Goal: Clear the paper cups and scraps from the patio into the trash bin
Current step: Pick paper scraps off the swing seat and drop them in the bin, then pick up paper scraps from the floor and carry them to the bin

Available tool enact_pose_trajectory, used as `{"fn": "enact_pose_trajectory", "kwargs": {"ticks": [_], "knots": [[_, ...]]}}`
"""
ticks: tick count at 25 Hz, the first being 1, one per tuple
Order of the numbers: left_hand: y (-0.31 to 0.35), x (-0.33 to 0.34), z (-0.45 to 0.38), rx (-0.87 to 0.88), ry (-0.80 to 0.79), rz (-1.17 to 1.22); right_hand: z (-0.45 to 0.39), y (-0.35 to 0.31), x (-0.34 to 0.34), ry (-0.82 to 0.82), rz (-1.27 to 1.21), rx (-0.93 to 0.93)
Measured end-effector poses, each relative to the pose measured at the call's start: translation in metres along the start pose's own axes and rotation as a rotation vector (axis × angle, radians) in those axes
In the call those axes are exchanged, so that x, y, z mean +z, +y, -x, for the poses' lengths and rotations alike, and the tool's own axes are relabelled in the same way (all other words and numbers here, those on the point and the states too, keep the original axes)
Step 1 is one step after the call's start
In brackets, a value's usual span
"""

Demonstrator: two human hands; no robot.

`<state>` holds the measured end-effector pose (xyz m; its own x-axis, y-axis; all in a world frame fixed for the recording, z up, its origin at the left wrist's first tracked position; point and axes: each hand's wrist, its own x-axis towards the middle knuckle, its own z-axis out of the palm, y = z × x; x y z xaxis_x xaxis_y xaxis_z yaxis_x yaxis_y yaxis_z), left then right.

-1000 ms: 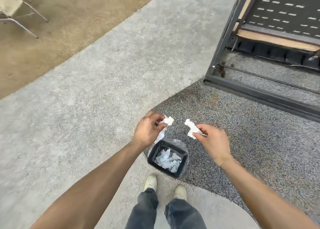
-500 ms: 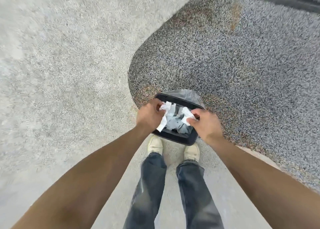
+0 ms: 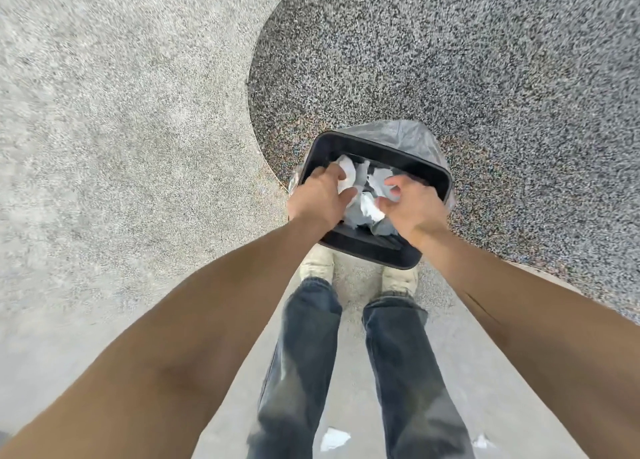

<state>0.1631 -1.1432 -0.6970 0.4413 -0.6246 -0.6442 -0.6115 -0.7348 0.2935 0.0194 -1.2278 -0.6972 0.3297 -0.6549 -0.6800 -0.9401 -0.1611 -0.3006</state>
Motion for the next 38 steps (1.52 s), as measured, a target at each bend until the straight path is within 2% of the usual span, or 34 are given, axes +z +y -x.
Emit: {"fn": "enact_pose_trajectory", "kwargs": {"ticks": [5,10,13,16,22,27,30,33,38], "knots": [[0.009,-0.031,0.025,0.019,-0.009,-0.039,0.032,-0.010,-0.035,0.037,0.044,-0.111],[0.041,-0.101,0.060,0.078,0.008,0.003,0.072,-0.024,-0.111,0.131,0.090,-0.212],[0.071,-0.157,0.090,0.216,0.016,-0.067,0.100,-0.028,-0.168,0.174,0.137,-0.289],[0.108,-0.227,0.127,0.377,0.096,-0.183,0.139,-0.031,-0.242,0.258,0.155,-0.308],[0.204,-0.350,0.223,0.509,0.208,-0.329,0.252,-0.019,-0.393,0.500,0.134,-0.314],[0.286,-0.412,0.284,0.662,0.269,-0.342,0.341,0.009,-0.488,0.748,0.204,-0.232],[0.327,-0.440,0.302,0.804,0.295,-0.377,0.383,0.027,-0.517,0.856,0.204,-0.139],[0.360,-0.455,0.317,0.971,0.300,-0.416,0.417,0.041,-0.524,0.937,0.218,-0.026],[0.401,-0.441,0.351,1.230,0.267,-0.434,0.483,0.061,-0.490,1.058,0.142,0.183]]}}
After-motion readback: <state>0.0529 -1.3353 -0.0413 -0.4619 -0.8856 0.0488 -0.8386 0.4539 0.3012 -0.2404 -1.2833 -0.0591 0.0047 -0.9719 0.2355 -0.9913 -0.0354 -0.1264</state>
